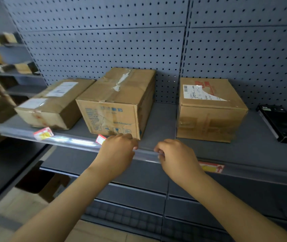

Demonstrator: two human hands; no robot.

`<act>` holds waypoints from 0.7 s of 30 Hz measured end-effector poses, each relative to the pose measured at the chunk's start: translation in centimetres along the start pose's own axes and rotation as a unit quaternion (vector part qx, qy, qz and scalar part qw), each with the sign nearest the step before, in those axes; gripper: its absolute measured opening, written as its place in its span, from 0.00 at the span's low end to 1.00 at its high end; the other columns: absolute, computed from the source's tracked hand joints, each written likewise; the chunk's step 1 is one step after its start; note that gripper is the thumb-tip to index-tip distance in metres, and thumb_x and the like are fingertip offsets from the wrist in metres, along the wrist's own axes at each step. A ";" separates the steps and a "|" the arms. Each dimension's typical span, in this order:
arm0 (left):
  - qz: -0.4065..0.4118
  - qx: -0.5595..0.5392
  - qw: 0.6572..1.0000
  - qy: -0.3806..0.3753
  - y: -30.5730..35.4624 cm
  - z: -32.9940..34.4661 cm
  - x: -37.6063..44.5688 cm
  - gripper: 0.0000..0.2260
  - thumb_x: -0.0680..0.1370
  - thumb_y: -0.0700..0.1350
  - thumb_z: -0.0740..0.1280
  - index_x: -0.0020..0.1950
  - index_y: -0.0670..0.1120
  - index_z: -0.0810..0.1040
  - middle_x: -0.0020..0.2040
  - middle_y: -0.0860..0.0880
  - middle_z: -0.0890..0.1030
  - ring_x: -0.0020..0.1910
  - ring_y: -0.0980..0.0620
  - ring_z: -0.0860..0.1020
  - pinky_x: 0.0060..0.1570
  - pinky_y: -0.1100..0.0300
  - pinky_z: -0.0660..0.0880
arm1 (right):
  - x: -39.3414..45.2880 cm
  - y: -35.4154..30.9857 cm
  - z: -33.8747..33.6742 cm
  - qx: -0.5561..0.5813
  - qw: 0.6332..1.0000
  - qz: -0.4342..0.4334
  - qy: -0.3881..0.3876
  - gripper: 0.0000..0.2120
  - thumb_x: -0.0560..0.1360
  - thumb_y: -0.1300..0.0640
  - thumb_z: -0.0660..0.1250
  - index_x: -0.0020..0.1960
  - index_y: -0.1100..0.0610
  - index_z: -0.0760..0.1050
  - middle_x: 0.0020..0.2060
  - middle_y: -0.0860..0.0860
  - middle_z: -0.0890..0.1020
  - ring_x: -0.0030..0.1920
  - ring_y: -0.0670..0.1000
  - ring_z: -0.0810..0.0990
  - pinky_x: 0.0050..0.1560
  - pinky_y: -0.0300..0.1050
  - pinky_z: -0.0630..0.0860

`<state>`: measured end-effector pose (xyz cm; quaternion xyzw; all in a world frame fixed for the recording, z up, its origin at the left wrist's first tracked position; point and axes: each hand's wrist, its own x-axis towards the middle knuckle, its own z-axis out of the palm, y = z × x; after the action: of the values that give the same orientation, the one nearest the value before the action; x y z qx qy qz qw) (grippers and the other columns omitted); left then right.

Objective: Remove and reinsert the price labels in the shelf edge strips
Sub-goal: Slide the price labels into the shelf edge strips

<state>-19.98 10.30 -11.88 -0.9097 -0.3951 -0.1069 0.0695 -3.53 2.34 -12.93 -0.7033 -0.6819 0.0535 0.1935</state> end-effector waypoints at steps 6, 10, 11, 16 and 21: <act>0.038 0.002 0.999 0.016 -7.9 -0.3 -0.7 0.07 0.68 0.46 0.73 0.45 0.52 0.82 0.44 0.52 0.82 0.45 0.48 0.81 0.38 0.57 0.76 | 3.0 -5.8 4.2 0.023 0.998 0.057 0.027 0.10 0.76 0.60 0.63 0.54 0.52 0.78 0.52 0.49 0.81 0.53 0.51 0.77 0.48 0.47 0.76; 0.063 -0.011 0.998 -0.001 -13.3 -0.4 -1.4 0.10 0.59 0.41 0.79 0.36 0.49 0.83 0.34 0.49 0.81 0.33 0.44 0.81 0.29 0.55 0.77 | 4.6 -9.7 6.3 0.020 0.994 0.103 0.041 0.09 0.75 0.60 0.65 0.52 0.50 0.79 0.50 0.49 0.81 0.52 0.52 0.78 0.46 0.50 0.78; 0.071 -0.019 0.997 0.000 -14.3 -0.3 -1.5 0.09 0.61 0.41 0.78 0.38 0.49 0.83 0.35 0.48 0.82 0.35 0.43 0.81 0.31 0.54 0.77 | 4.9 -10.4 6.7 0.012 0.992 0.115 0.044 0.09 0.75 0.60 0.65 0.52 0.50 0.79 0.50 0.49 0.81 0.51 0.52 0.78 0.45 0.51 0.78; 0.098 -0.057 0.993 0.010 -16.6 0.1 -2.0 0.09 0.71 0.42 0.69 0.50 0.49 0.82 0.48 0.48 0.82 0.48 0.43 0.80 0.46 0.53 0.78 | 5.8 -12.7 7.3 -0.032 0.985 0.159 0.051 0.08 0.75 0.59 0.64 0.51 0.51 0.79 0.49 0.50 0.81 0.50 0.53 0.78 0.43 0.52 0.78; 0.093 -0.050 0.994 -0.005 -17.2 0.1 -1.8 0.11 0.75 0.45 0.65 0.57 0.51 0.79 0.54 0.49 0.80 0.53 0.46 0.78 0.50 0.54 0.75 | 6.1 -13.2 7.2 -0.049 0.982 0.172 0.058 0.08 0.75 0.59 0.64 0.51 0.50 0.78 0.49 0.49 0.81 0.49 0.53 0.78 0.41 0.51 0.78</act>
<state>-33.78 20.68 -11.67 -0.9453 -0.3036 -0.1153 0.0311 -17.95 9.67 -13.86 -0.8205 -0.5406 0.0117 0.1856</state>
